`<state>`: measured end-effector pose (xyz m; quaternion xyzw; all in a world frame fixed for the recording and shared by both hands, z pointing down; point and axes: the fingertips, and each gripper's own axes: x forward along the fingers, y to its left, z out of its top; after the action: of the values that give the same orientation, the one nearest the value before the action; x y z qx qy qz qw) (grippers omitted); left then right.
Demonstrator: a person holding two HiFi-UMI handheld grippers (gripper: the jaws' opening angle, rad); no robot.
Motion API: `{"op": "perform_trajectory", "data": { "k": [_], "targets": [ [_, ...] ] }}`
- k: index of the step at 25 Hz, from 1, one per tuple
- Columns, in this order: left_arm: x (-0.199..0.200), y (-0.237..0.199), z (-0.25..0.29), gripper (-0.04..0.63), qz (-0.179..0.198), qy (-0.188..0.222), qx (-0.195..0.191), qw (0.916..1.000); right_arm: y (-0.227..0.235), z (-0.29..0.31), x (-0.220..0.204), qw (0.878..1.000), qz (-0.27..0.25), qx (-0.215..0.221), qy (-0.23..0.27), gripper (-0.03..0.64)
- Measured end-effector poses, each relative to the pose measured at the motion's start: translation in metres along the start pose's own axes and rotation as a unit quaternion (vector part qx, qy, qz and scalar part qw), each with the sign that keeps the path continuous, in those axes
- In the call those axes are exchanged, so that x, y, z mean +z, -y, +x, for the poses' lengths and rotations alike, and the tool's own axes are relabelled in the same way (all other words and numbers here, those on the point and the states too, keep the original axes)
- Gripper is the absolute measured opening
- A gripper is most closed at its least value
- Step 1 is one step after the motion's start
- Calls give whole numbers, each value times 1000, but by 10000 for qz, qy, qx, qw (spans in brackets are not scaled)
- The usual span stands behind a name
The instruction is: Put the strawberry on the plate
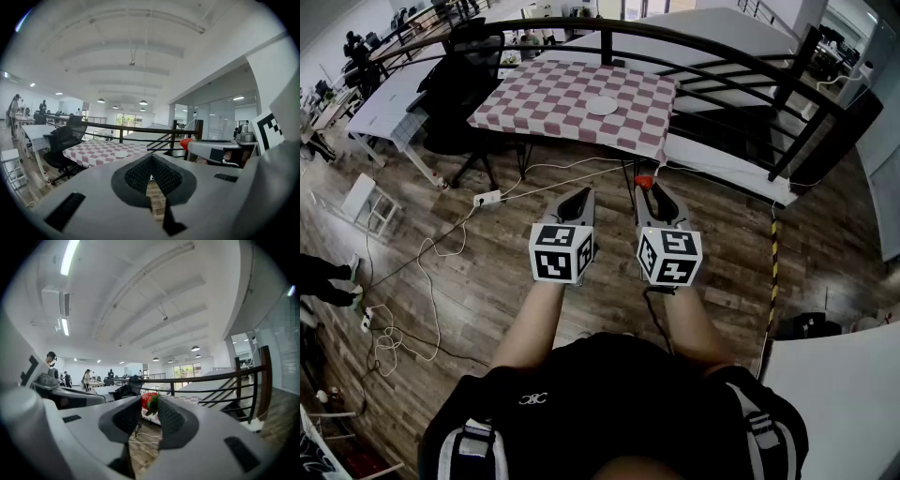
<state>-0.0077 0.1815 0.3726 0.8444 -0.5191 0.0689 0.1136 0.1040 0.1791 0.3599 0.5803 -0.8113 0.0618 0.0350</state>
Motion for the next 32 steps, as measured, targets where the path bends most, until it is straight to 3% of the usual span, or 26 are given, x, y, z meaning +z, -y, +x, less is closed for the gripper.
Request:
{"op": "perform_trajectory", "data": {
  "k": [21,32],
  "targets": [
    [-18,-66,-11,-11,69,-57,-251,9996,-64,32,-12,9996,73,-196,169,115],
    [-26,-98,27,-11,6,-204,-191,9996,-51,83,-17,9997,145,-179,109,115]
  ]
}}
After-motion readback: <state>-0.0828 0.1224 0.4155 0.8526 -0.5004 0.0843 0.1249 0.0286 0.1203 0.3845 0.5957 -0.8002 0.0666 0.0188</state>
